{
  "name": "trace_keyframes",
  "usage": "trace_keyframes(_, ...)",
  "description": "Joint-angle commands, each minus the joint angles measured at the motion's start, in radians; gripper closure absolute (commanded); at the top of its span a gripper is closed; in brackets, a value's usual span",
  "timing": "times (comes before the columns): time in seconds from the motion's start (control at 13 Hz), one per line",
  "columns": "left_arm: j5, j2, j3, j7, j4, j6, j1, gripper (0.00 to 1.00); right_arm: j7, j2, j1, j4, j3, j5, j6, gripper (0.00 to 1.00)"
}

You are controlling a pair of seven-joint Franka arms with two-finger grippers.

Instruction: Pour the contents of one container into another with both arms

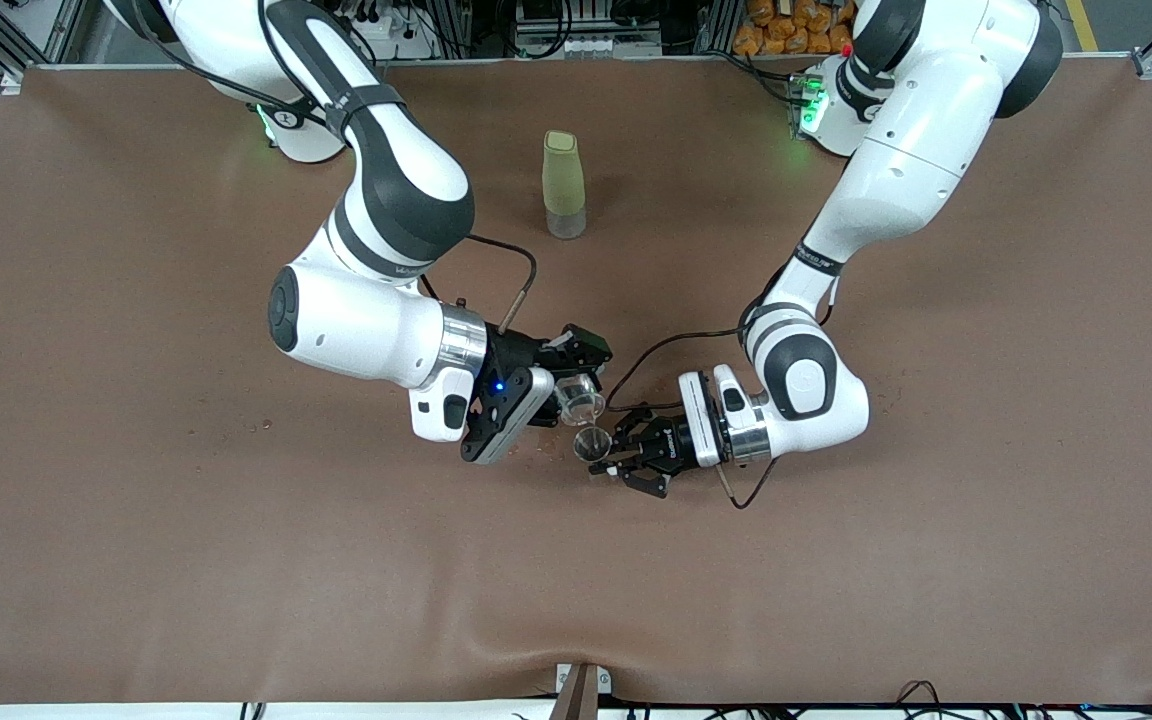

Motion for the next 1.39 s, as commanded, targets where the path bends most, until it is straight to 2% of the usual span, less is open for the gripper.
trace_keyframes(0.0, -0.034, -0.002, -0.001, 0.017, -0.009, -0.01, 0.001, 1.0, 0.077, -0.004, 0.015, -0.001, -0.011, -0.045, 0.012, 1.0)
trace_keyframes(0.46, -0.034, -0.002, -0.002, 0.015, -0.014, -0.029, 0.001, 1.0, 0.143, 0.003, 0.025, 0.001, -0.011, -0.051, 0.022, 1.0)
trace_keyframes(0.93, -0.034, -0.008, -0.002, 0.0, -0.015, -0.032, 0.003, 1.0, 0.226, 0.006, 0.036, 0.002, -0.011, -0.12, 0.022, 1.0)
trace_keyframes(1.31, -0.034, -0.011, -0.004, -0.011, -0.026, -0.052, 0.004, 1.0, 0.244, 0.006, 0.036, 0.004, -0.011, -0.123, 0.022, 1.0)
